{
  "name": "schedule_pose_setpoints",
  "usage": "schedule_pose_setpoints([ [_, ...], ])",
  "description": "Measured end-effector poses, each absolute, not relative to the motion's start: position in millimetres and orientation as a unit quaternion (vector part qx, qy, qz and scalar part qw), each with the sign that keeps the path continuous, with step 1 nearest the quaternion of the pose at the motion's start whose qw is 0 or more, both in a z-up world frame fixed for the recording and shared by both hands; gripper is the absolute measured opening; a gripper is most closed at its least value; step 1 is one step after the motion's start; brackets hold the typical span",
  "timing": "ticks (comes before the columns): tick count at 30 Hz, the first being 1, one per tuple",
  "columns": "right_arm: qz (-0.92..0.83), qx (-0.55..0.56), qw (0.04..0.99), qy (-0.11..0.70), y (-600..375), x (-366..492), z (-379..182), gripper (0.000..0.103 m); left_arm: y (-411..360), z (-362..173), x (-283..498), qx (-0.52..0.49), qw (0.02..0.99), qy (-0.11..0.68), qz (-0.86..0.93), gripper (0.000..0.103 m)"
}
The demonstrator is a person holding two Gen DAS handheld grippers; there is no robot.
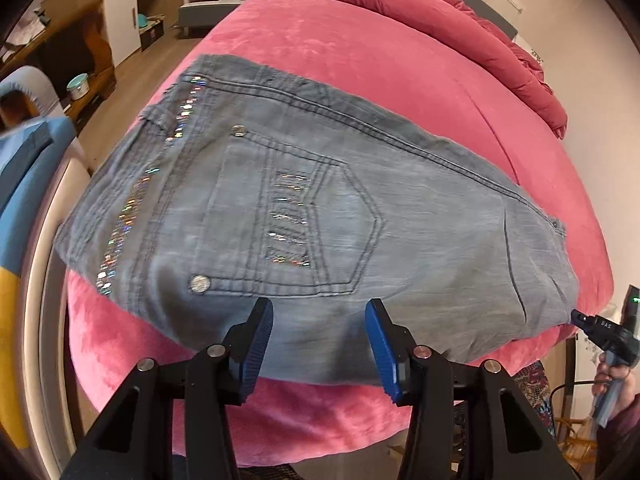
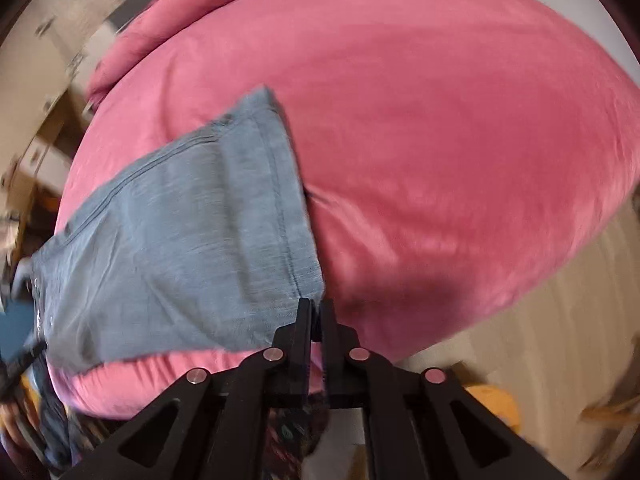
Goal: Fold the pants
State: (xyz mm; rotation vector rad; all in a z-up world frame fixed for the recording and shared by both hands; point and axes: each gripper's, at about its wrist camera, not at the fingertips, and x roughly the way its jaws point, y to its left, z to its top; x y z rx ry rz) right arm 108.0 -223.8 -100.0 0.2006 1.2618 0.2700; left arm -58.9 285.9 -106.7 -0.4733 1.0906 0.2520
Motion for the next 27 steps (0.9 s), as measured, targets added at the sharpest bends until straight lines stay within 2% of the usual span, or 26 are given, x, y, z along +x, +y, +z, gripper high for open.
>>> schedule_pose_setpoints([
  [2, 0.104, 0.106, 0.802, 0.579, -228, 109, -102, 0.044, 294, -102, -69, -0.231, 0.825, 0.500, 0.123, 0.049],
  [6, 0.081, 0.070, 0.833, 0.543, -227, 101, -74, 0.050, 331, -88, -98, -0.266, 0.833, 0.459, 0.159, 0.049],
  [8, 0.092, 0.047, 0.848, 0.519, -214, 95, -54, 0.061, 355, -84, -112, -0.281, 0.832, 0.440, 0.185, 0.051],
  [10, 0.142, 0.026, 0.853, 0.502, -186, 89, -36, 0.068, 385, -85, -128, -0.310, 0.827, 0.422, 0.204, 0.058],
  [13, 0.214, -0.025, 0.837, 0.503, -122, 78, -26, 0.081, 415, -92, -143, -0.328, 0.821, 0.412, 0.220, 0.059],
  [20, 0.411, -0.126, 0.725, 0.538, 73, 60, -32, 0.083, 456, -105, -151, -0.313, 0.843, 0.406, 0.165, 0.059],
  [23, 0.476, -0.156, 0.685, 0.529, 152, 59, -19, 0.083, 470, -99, -142, -0.353, 0.850, 0.374, 0.115, 0.058],
  [27, 0.505, -0.193, 0.680, 0.496, 232, 68, -9, 0.081, 504, -102, -108, -0.414, 0.839, 0.354, 0.004, 0.057],
])
